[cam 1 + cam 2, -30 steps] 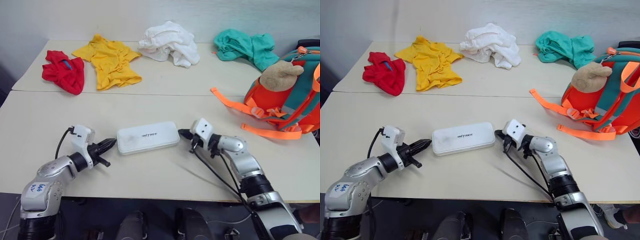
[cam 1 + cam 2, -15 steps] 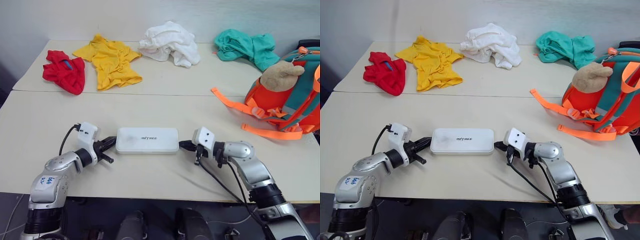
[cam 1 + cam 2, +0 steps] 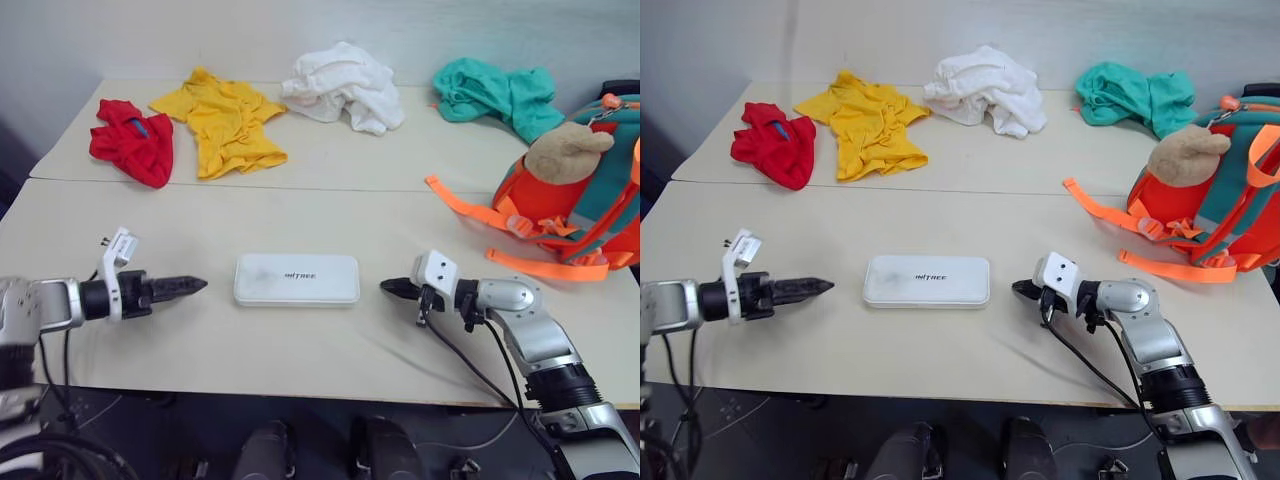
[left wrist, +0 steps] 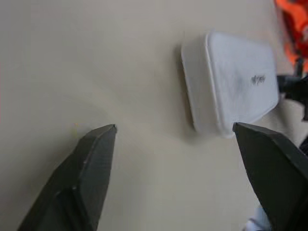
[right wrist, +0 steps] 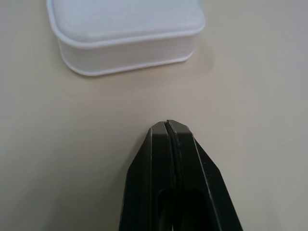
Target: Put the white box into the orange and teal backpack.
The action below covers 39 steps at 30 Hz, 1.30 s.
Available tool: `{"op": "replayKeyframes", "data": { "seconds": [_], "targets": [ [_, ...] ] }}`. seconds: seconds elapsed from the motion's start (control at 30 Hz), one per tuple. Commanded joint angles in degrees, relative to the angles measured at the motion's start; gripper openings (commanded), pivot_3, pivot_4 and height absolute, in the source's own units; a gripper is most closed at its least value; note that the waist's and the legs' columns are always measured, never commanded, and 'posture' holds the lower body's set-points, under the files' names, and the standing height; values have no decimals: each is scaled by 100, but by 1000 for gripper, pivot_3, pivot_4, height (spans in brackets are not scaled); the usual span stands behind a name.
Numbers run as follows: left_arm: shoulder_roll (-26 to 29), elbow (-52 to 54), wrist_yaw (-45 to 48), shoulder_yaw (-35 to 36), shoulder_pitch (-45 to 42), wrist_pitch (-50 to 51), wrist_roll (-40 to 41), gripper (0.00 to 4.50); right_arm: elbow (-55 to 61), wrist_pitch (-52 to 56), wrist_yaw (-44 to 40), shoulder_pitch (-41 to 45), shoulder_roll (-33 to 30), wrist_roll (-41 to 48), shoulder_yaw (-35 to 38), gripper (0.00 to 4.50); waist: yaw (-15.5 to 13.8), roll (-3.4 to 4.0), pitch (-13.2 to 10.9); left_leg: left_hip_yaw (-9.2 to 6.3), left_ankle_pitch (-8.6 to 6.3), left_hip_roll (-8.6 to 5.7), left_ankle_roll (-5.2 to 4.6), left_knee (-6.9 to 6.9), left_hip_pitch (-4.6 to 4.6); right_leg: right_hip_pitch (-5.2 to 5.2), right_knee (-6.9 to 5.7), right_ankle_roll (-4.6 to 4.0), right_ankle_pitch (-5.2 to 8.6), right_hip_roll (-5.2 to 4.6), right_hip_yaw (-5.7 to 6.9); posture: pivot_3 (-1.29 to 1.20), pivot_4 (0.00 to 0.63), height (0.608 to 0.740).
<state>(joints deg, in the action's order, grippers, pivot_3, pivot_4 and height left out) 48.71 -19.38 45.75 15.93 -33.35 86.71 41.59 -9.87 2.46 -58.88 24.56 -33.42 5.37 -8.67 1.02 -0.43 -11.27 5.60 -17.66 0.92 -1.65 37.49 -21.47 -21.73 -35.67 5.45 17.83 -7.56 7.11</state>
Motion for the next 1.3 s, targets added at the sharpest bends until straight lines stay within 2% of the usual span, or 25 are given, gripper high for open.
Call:
{"op": "replayKeyframes", "data": {
  "seconds": [0.03,0.23,0.43,0.6,0.7,0.83,0.97,1.07,1.13,1.2,1.27,1.3],
  "targets": [
    [-303,-806,-153,-21,-651,394,-86,3931,-122,-111,-32,150,108,-93,-161,0,22,-5,-3,1,1,0,1,2,0,0,0,1,1,2,0,0,150,740],
    [-578,-1287,-2,-1111,-1081,579,-40,3931,-223,-132,19,363,356,-217,-391,0,72,-20,-5,15,9,3,7,3,7,-1,-3,4,2,11,-16,0,150,740],
    [-885,-1477,201,-1349,-1279,579,23,3931,-357,-303,55,494,653,-318,-570,0,38,-22,-3,15,10,0,7,14,10,2,-12,4,3,6,-22,0,150,740],
    [-915,-949,605,-1454,-1024,200,14,3931,-527,-444,65,520,727,-397,-610,0,44,-22,-3,13,9,-2,7,16,10,4,-12,5,3,3,-23,0,150,740],
    [-922,-887,664,-1408,-954,258,21,3350,-626,-546,54,517,730,-433,-609,0,54,-22,-3,13,9,-1,7,17,10,4,-13,5,3,3,-23,0,150,740],
    [-918,-784,668,-1178,-876,276,82,2166,-716,-716,-24,477,632,-468,-597,0,51,-24,-3,13,9,0,7,18,9,3,-12,5,3,4,-22,0,150,740],
    [-840,-348,655,-949,-592,491,261,1382,-682,-885,-120,304,395,-352,-415,0,50,-25,-2,8,9,-1,6,24,9,9,-13,5,3,0,-22,0,150,740],
    [-859,199,645,-530,-228,556,536,1356,-578,-1055,-162,49,155,-152,-161,0,52,-25,-2,4,8,0,7,18,9,8,-10,5,3,1,-22,0,150,740],
    [-1034,767,530,72,146,330,767,1356,-307,-1028,-148,-336,-63,225,263,0,36,-25,-2,1,8,0,7,17,6,8,-6,5,3,1,-22,0,150,740],
    [-1113,1341,524,356,520,-91,859,1354,-19,-890,-64,-683,-190,601,684,0,15,-26,-4,-7,7,-1,7,19,0,10,1,5,3,-2,-23,0,150,740],
    [-1331,1908,562,781,916,-691,1018,1354,421,-540,-11,-1180,-331,1101,1200,354,0,-21,-7,-8,7,0,6,19,-1,11,4,5,3,-4,-23,0,150,740],
    [-1398,2293,785,853,1232,-1382,905,1354,696,-404,117,-1599,-398,1369,1650,566,-12,-21,-8,-8,7,0,5,17,-3,10,8,5,3,-6,-23,0,150,740]
  ]
}}
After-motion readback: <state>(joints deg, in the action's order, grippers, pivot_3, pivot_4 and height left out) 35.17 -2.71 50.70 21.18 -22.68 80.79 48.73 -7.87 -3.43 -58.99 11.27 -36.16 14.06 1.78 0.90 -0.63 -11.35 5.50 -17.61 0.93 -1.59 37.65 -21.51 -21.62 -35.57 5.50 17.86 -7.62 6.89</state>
